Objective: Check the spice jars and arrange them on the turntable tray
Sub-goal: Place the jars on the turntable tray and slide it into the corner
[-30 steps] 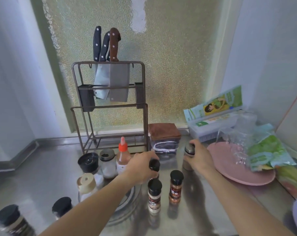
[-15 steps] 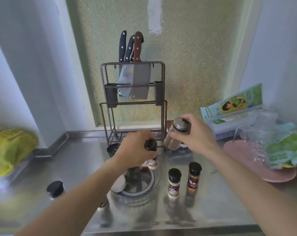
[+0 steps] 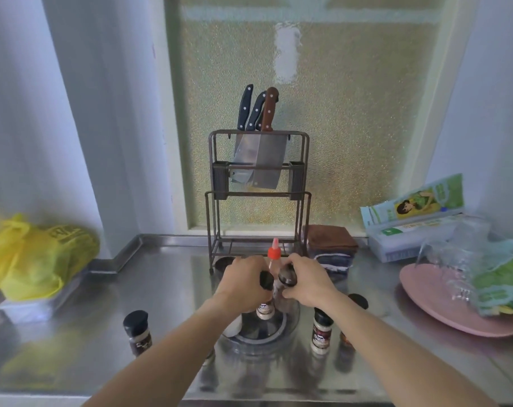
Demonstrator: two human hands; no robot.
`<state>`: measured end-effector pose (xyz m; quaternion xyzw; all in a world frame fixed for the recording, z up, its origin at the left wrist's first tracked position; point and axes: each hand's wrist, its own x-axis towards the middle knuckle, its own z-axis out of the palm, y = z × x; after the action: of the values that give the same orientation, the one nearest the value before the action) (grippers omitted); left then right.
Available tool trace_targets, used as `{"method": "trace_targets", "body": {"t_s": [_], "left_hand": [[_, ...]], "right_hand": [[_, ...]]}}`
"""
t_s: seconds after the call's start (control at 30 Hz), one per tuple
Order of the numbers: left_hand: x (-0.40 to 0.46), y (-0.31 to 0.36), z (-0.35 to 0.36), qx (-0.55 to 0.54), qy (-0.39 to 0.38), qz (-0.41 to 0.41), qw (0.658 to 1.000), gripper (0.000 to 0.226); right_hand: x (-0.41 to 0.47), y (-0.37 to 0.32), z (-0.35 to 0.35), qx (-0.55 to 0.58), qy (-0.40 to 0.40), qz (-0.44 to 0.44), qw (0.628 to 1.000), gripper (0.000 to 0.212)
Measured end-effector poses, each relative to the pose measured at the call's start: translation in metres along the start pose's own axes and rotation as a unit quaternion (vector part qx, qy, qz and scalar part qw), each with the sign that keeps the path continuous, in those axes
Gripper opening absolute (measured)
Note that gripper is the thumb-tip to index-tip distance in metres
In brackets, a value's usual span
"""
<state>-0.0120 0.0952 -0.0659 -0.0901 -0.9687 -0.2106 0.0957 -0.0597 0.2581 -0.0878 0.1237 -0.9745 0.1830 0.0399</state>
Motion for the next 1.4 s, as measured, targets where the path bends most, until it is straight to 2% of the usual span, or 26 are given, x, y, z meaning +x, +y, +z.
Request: {"method": "trace_targets", "body": {"t_s": [0.2, 0.4, 0.53, 0.67, 0.87, 1.0, 1.1, 1.2, 1.3, 1.4], "left_hand": [[-0.002, 0.003, 0.012, -0.042, -0.014, -0.027, 0.999, 0.036], [-0.002, 0.004, 0.026, -0.050, 0.001, -0.021, 0.999, 0.037], [0.002, 0.009, 0.035, -0.061, 0.011, -0.016, 0.998, 0.040], [0.000, 0.015, 0.050, -0.063, 0.013, -0.004, 0.998, 0.063], [-0.005, 0.016, 0.069, -0.058, 0.025, 0.008, 0.998, 0.071], [-0.016, 0.015, 0.056, -0.052, 0.033, 0.002, 0.998, 0.056], [-0.034, 0.012, 0.025, -0.070, 0.082, 0.023, 0.994, 0.047], [-0.060, -0.011, -0.015, -0.047, 0.137, 0.035, 0.989, 0.043], [-0.082, -0.055, -0.045, -0.004, 0.157, -0.007, 0.988, 0.035], [-0.100, -0.099, -0.058, 0.058, 0.137, -0.059, 0.987, 0.034]], "right_hand": [[0.002, -0.004, 0.010, -0.009, 0.002, -0.010, 1.000, 0.057], [-0.001, 0.001, 0.000, -0.001, 0.005, -0.029, 1.000, 0.063], [-0.012, 0.014, -0.012, 0.004, 0.036, -0.017, 0.999, 0.053], [-0.032, 0.024, -0.014, 0.016, 0.054, -0.022, 0.998, 0.048], [-0.053, 0.026, -0.008, 0.026, 0.054, -0.033, 0.998, 0.045], [-0.063, 0.017, -0.010, 0.029, 0.075, -0.035, 0.996, 0.042], [-0.073, -0.002, -0.009, 0.052, 0.116, -0.053, 0.990, 0.036], [-0.087, -0.035, 0.003, 0.096, 0.120, -0.095, 0.984, 0.032], [-0.094, -0.070, 0.030, 0.117, 0.092, -0.140, 0.979, 0.029], [-0.091, -0.106, 0.056, 0.102, 0.079, -0.175, 0.976, 0.027]]}}
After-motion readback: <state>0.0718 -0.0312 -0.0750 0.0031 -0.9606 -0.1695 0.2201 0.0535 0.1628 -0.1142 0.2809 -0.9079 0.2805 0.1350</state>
